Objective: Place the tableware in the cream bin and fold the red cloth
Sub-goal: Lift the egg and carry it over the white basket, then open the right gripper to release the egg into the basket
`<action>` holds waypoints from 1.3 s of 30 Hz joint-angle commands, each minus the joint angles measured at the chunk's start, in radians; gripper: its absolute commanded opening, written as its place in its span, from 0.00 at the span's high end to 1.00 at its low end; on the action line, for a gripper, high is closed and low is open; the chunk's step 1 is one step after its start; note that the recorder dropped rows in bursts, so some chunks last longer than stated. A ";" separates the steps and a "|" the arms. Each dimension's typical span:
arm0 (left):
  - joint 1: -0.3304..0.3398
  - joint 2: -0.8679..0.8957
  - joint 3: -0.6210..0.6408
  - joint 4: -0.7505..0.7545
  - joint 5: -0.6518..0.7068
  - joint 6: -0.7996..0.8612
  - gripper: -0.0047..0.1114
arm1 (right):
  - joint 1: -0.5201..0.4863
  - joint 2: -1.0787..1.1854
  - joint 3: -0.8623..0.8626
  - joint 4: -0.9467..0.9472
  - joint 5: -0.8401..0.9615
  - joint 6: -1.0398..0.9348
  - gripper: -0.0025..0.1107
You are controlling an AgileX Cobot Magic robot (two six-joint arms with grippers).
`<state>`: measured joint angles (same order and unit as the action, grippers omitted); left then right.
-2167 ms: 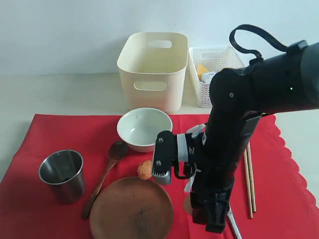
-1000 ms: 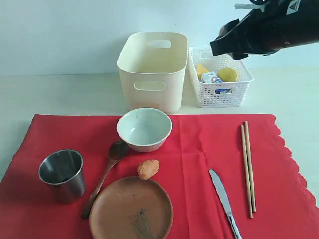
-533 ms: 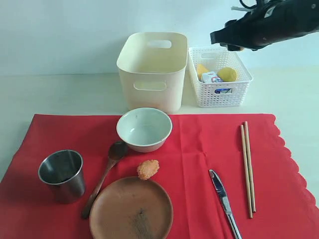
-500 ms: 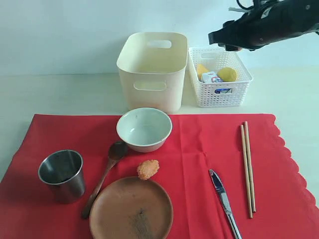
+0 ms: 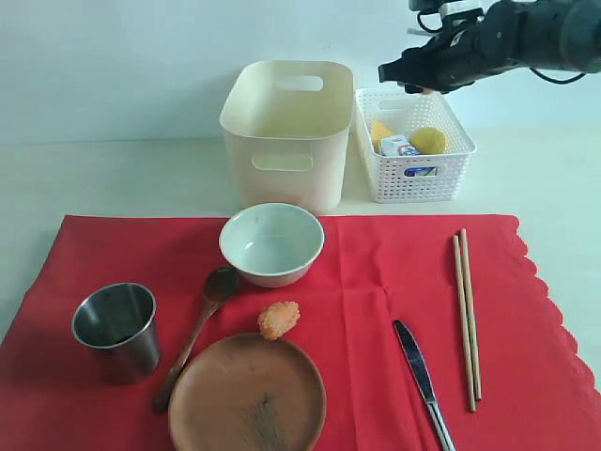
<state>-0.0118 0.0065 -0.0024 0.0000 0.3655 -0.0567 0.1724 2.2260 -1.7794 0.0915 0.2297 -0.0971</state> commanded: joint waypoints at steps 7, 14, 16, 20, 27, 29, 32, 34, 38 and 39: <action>0.001 -0.007 0.002 -0.006 -0.011 -0.004 0.96 | -0.018 0.259 -0.312 -0.027 0.012 -0.012 0.98; 0.001 -0.007 0.002 -0.006 -0.011 -0.004 0.96 | -0.018 0.376 -0.438 -0.131 0.008 -0.012 0.98; 0.001 -0.007 0.002 -0.006 -0.011 -0.004 0.96 | -0.020 0.391 -0.453 -0.133 0.019 -0.012 0.98; 0.001 -0.007 0.002 -0.006 -0.011 -0.004 0.96 | -0.020 0.391 -0.464 -0.132 0.031 -0.013 0.97; 0.001 -0.007 0.002 -0.006 -0.011 -0.004 0.96 | -0.020 0.391 -0.471 -0.133 0.094 -0.013 0.74; 0.001 -0.007 0.002 -0.006 -0.011 -0.004 0.96 | -0.020 0.387 -0.471 -0.133 0.114 -0.013 0.66; 0.001 -0.007 0.002 -0.006 -0.011 -0.004 0.96 | -0.020 0.379 -0.471 -0.133 0.154 -0.013 0.59; 0.001 -0.007 0.002 -0.006 -0.011 -0.004 0.96 | -0.020 0.368 -0.471 -0.133 0.185 -0.004 0.56; 0.001 -0.007 0.002 -0.006 -0.011 -0.004 0.96 | -0.020 0.341 -0.471 -0.133 0.242 -0.004 0.53; 0.001 -0.007 0.002 -0.006 -0.011 -0.004 0.96 | -0.020 0.335 -0.471 -0.133 0.258 -0.004 0.52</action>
<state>-0.0118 0.0065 -0.0024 0.0000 0.3655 -0.0567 0.1595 2.5950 -2.2392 -0.0360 0.4566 -0.1018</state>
